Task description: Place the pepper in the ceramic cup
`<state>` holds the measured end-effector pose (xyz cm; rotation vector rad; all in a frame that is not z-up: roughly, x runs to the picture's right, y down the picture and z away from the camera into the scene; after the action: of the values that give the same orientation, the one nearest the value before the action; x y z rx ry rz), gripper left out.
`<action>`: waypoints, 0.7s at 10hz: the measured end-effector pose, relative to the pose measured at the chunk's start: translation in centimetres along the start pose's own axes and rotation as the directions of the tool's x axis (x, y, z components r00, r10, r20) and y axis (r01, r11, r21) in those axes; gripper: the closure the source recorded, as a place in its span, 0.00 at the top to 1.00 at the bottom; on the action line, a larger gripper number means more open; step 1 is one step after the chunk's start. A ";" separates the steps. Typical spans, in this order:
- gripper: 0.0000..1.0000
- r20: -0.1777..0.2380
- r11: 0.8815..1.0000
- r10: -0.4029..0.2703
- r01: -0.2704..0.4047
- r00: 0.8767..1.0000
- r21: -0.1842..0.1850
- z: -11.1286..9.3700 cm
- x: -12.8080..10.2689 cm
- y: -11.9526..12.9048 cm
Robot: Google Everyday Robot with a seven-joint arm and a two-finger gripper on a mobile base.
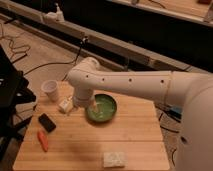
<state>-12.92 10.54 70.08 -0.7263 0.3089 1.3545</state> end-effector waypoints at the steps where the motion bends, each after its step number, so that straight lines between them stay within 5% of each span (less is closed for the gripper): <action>1: 0.80 -0.004 0.999 -0.039 0.039 0.999 -0.038 0.6 -0.8 2.8; 4: 0.80 -0.018 0.977 -0.162 0.157 0.987 -0.143 3.1 -2.0 10.6; 7: 0.80 -0.065 0.954 -0.240 0.223 0.969 -0.203 6.6 -0.9 15.6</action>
<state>-29.31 14.67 70.96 -0.9576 0.1559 1.1404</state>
